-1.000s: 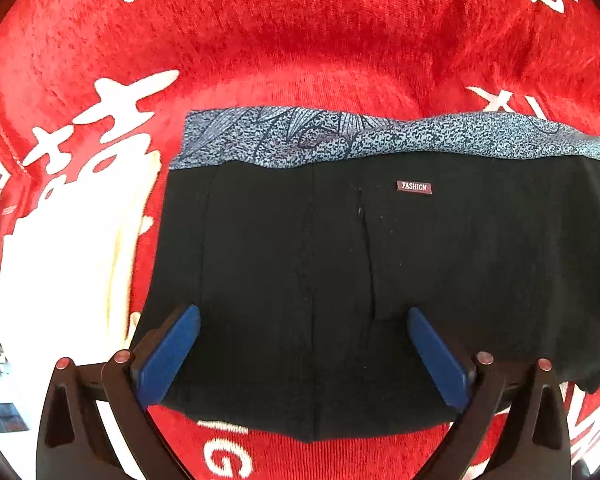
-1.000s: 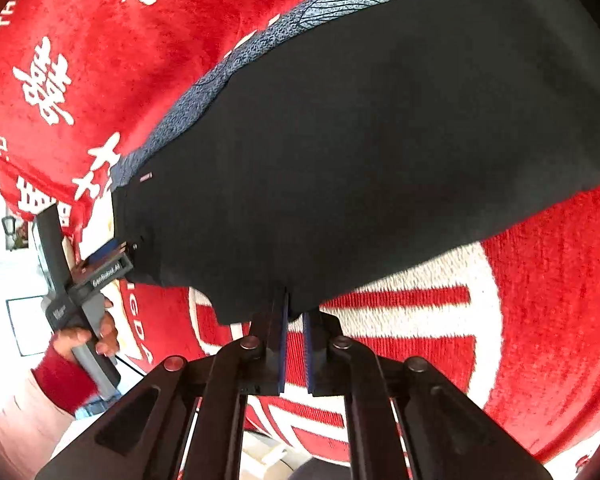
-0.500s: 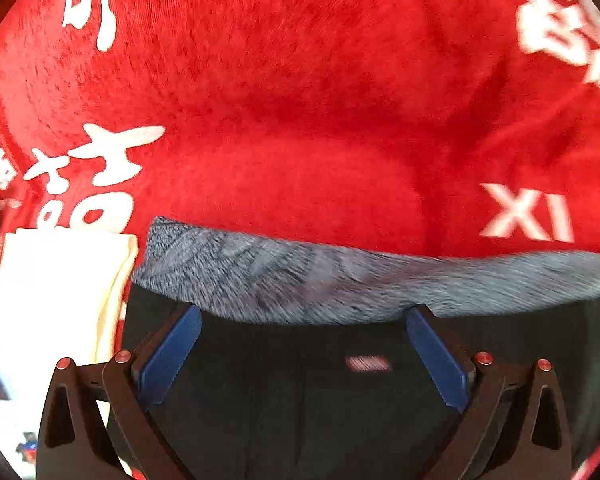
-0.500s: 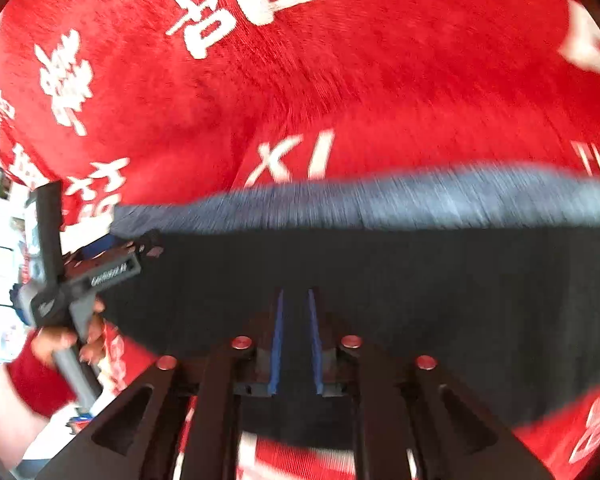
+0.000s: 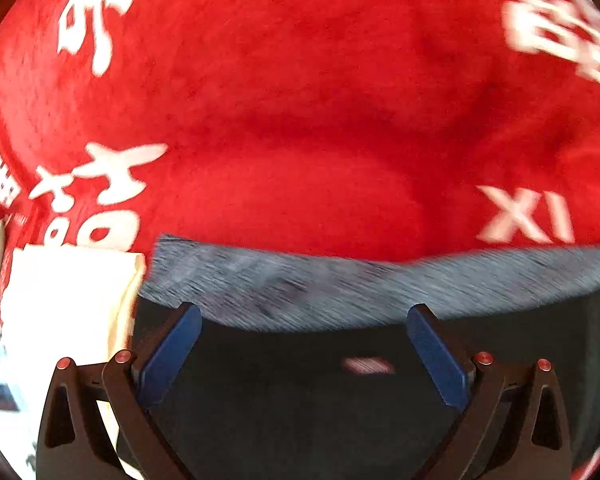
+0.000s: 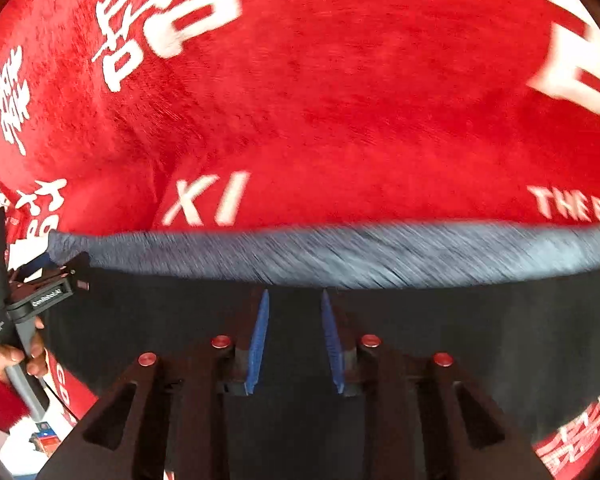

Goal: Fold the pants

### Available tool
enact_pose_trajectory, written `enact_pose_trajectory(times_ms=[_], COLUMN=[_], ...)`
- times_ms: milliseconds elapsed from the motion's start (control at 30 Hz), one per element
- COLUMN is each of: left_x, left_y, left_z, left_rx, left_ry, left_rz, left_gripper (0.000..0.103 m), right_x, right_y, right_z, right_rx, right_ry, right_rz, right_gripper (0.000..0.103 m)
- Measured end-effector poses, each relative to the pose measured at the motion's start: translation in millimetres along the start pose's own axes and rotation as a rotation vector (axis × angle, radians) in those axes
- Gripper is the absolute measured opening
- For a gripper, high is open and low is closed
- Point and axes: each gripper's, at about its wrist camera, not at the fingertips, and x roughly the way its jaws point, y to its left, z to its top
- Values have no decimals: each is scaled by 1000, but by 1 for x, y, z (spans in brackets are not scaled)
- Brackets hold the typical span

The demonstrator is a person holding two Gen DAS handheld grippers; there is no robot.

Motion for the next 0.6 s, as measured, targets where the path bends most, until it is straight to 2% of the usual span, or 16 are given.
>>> enact_pose_trajectory(times_ms=[100,200,300,400,467,533,600], left_x=[-23,-44,-54,-54,-57,-45,-46], left_y=[-39,-89,-132,-163,-191,-199,-195], left_z=[-10,-21,-31,-45,-60,-72,-76], left_rx=[65,103,116,124,147,154,88], left_ry=[-17,-7,24,68,93,126,118], left_rz=[-66,-164,-213,-228,-213,-187,-207], left_gripper=[103,103,103,103,103,103,103], right_x=[-16,-30,-40,-48,-50,-53,-52], right_y=[-19,-36,-64,-84,-90,-89,-87], right_z=[-23,-47,-60,-67,-63,-54,-37], right_rx=[-8,19,81,124,127,97,76], right_ry=[3,0,4,-1,-3,-26,-58], right_rz=[-57,-103,-122,-144,-145,-129,-90], right_gripper=[31,31,33,37,38,38,38])
